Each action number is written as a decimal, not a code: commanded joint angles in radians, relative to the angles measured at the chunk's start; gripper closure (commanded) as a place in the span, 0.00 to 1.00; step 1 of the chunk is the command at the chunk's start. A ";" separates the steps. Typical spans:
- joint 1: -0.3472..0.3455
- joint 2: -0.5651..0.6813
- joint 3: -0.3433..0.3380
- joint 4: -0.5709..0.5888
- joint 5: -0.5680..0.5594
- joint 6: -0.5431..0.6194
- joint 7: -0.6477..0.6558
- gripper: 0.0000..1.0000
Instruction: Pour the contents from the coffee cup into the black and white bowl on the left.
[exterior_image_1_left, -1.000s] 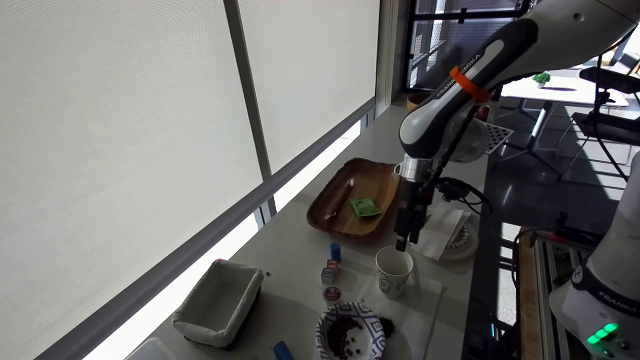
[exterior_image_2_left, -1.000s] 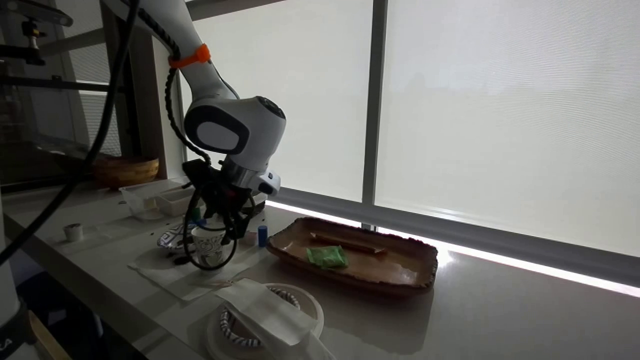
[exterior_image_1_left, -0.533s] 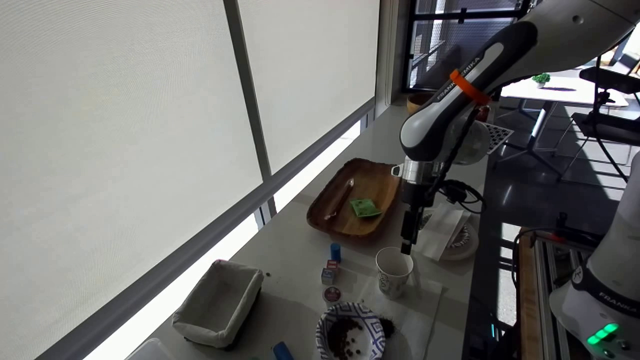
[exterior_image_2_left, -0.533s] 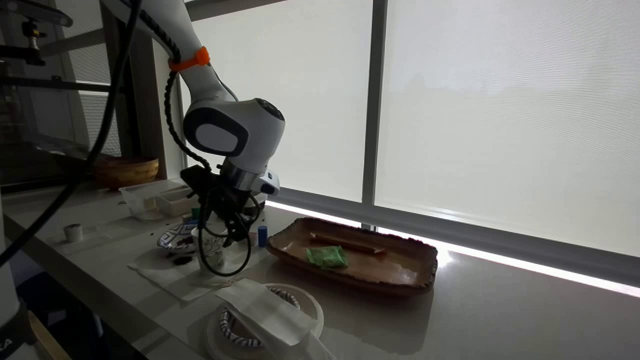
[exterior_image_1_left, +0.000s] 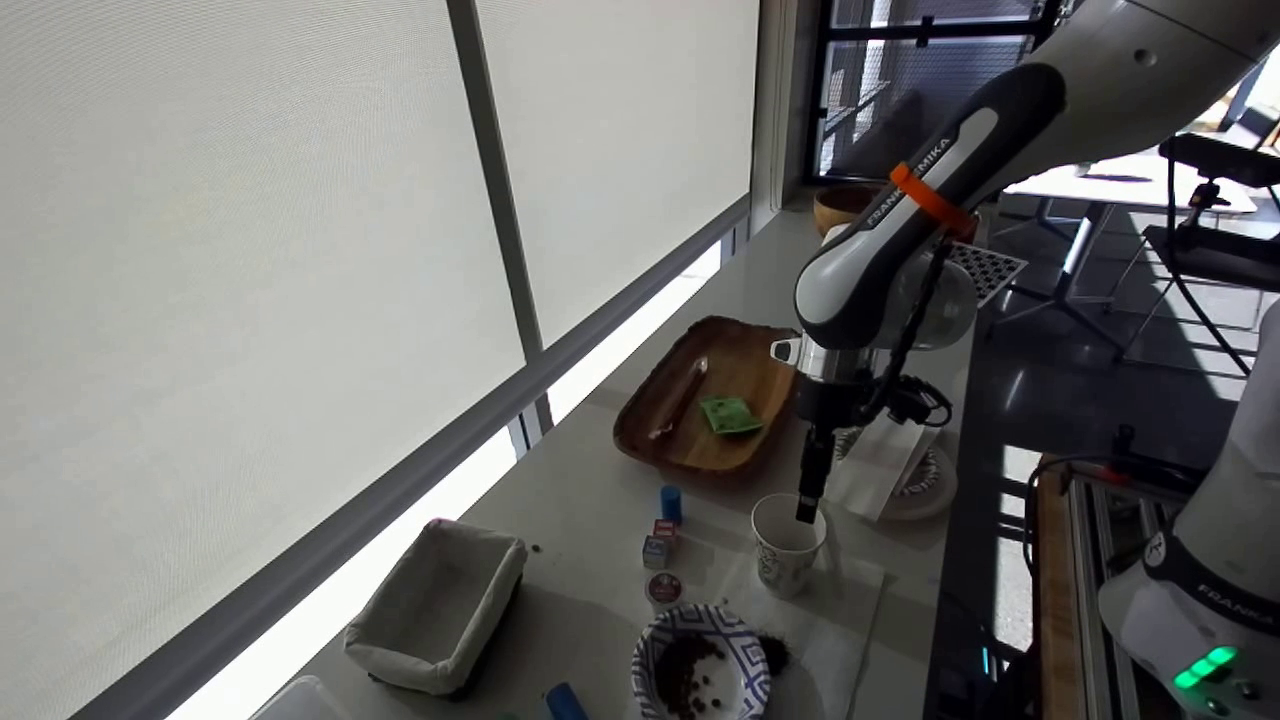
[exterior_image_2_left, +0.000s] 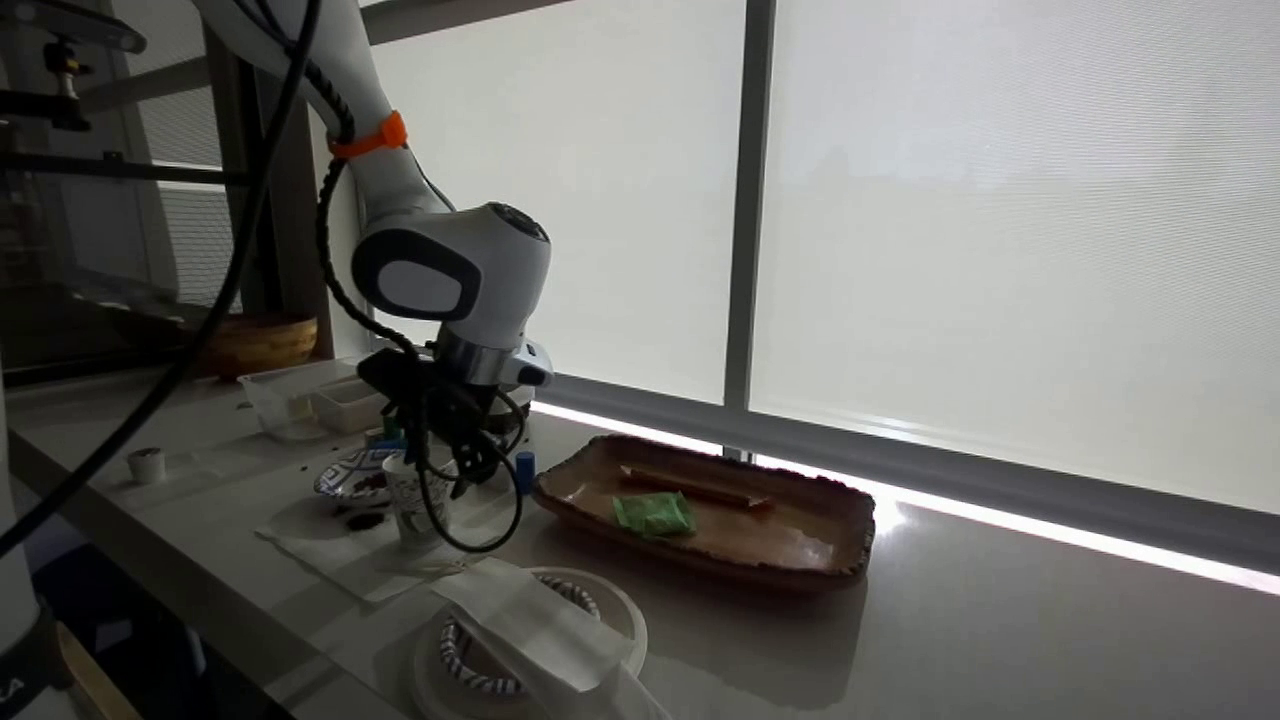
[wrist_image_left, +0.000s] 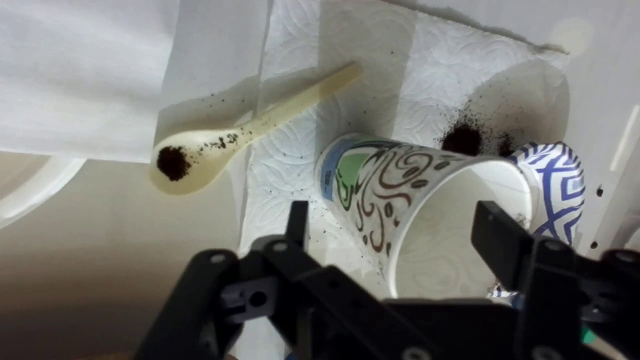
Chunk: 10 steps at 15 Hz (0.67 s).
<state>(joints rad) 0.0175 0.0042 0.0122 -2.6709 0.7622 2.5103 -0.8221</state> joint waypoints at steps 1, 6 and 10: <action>0.010 0.018 0.016 -0.003 0.056 0.064 -0.061 0.48; 0.010 0.046 0.032 0.032 0.167 0.078 -0.160 0.12; 0.009 0.076 0.042 0.061 0.192 0.075 -0.199 0.36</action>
<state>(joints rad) 0.0197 0.0406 0.0459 -2.6340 0.9176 2.5654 -0.9792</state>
